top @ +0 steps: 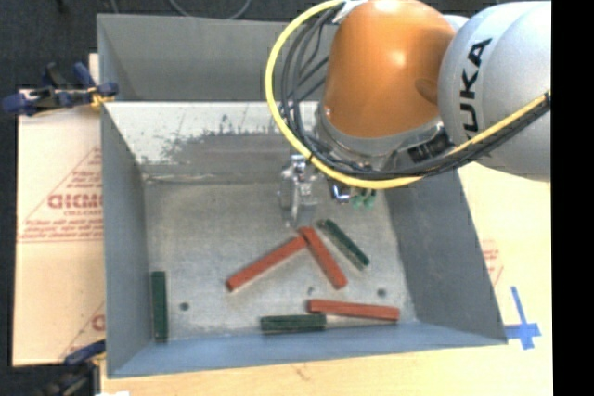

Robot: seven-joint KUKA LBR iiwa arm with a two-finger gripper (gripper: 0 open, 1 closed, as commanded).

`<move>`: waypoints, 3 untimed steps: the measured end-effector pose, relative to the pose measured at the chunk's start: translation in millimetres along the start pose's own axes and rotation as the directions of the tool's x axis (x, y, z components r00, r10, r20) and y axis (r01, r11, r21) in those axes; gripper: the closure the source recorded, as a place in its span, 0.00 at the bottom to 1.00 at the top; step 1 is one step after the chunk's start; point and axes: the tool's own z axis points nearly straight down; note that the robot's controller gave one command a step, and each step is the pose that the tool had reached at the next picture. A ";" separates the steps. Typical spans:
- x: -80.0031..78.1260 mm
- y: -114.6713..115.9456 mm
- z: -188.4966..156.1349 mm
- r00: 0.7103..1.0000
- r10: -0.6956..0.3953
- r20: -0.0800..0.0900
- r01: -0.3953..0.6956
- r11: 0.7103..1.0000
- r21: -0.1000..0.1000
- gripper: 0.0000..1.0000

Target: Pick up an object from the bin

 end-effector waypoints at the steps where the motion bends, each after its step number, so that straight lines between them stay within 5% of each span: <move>1: 1.8 0.2 4.8 1.000 0.001 -0.009 -0.001 1.000 0.000 0.00; 2: -26.6 3.1 202.3 0.995 -0.095 -0.017 0.095 0.995 0.000 0.00; 3: -29.4 3.3 196.0 0.996 -0.091 -0.008 0.091 0.996 -0.001 1.00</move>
Offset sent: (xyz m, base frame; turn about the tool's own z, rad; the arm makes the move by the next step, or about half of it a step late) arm 0.0000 0.0000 0.0000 0.0000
